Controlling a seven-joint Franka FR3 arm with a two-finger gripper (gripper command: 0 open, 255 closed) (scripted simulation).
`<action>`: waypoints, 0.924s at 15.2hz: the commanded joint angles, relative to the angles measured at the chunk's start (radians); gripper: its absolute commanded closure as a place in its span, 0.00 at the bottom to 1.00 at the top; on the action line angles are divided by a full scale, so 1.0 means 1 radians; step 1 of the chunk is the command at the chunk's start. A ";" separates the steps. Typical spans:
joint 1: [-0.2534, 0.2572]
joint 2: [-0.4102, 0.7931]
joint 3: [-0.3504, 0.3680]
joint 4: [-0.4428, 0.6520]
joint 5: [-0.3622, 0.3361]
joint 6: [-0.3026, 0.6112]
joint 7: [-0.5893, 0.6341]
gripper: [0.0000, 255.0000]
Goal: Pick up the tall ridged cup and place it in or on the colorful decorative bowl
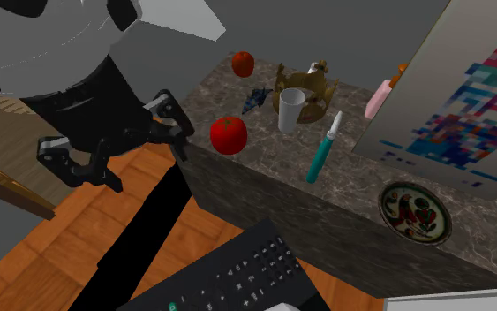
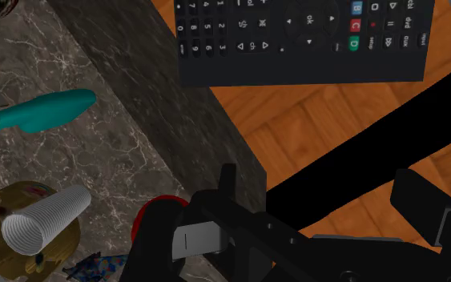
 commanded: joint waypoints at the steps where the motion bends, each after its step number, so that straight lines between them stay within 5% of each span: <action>1: 0.000 0.000 0.000 0.000 0.000 0.000 0.000 0.00; 14: -0.055 0.203 -0.268 -0.022 -0.165 0.296 -0.270 0.00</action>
